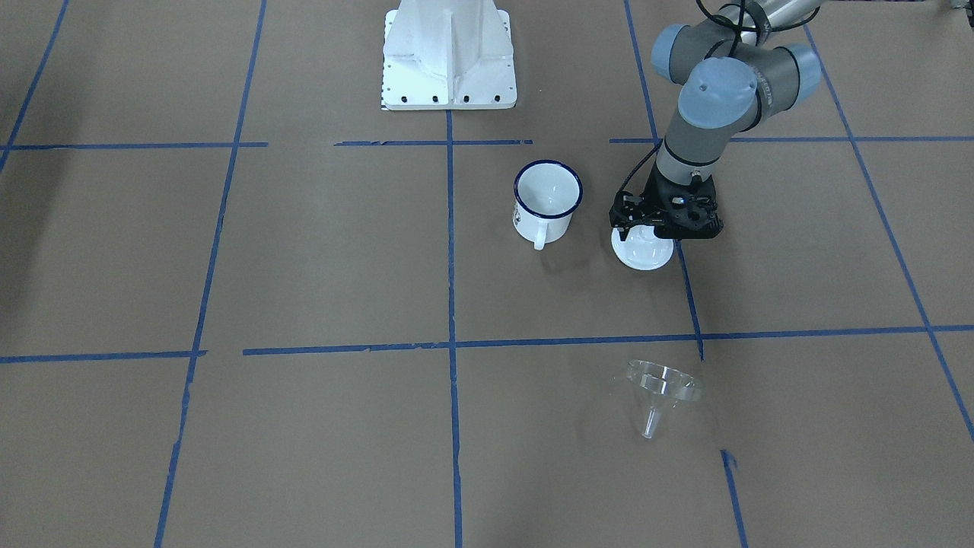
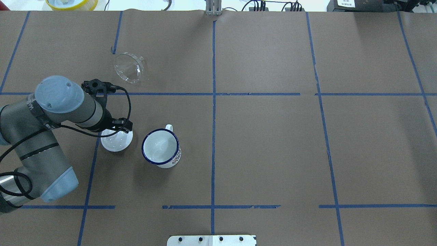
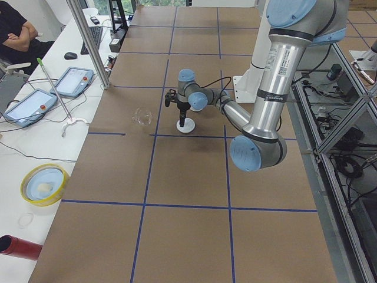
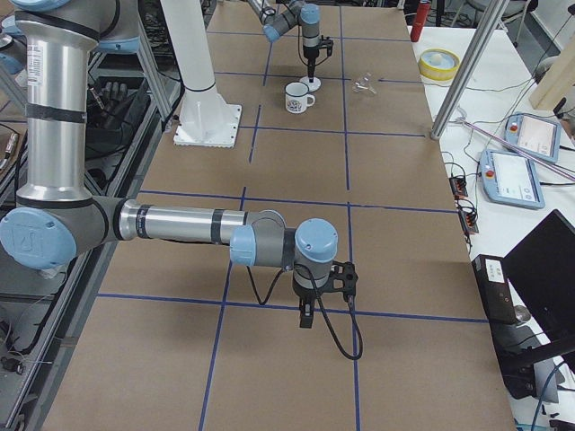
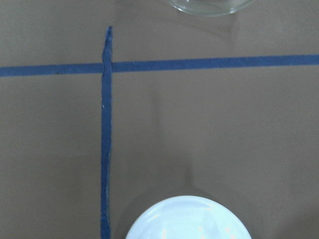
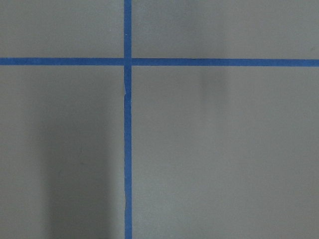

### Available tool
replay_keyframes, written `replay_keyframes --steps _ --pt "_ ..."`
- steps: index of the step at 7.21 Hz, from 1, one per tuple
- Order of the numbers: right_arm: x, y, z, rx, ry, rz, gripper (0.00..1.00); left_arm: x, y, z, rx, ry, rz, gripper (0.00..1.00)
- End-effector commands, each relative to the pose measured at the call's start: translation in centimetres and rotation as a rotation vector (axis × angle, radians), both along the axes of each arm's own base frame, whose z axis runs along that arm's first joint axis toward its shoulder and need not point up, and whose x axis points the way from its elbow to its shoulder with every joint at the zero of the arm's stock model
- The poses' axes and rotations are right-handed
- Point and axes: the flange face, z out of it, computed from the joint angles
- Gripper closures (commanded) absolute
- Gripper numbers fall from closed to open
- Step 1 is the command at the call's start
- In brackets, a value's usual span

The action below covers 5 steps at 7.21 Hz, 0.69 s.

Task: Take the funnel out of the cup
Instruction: 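Move the left gripper down and grasp the round white lid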

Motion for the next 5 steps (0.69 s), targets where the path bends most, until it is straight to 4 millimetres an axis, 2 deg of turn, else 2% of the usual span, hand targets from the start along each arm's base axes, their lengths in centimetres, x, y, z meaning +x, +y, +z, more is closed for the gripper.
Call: replay_keyframes --steps 1,2,5 --pt "0.00 0.00 -0.02 0.000 0.000 0.000 0.00 0.33 0.54 0.05 -0.003 0.000 0.009 0.21" --pt "0.00 0.00 -0.02 0.000 0.000 0.000 0.00 0.30 0.56 0.19 -0.006 -0.003 0.009 0.32" --pt "0.00 0.00 -0.02 0.000 0.000 0.000 0.00 -0.23 0.60 0.83 -0.005 -0.015 0.011 0.54"
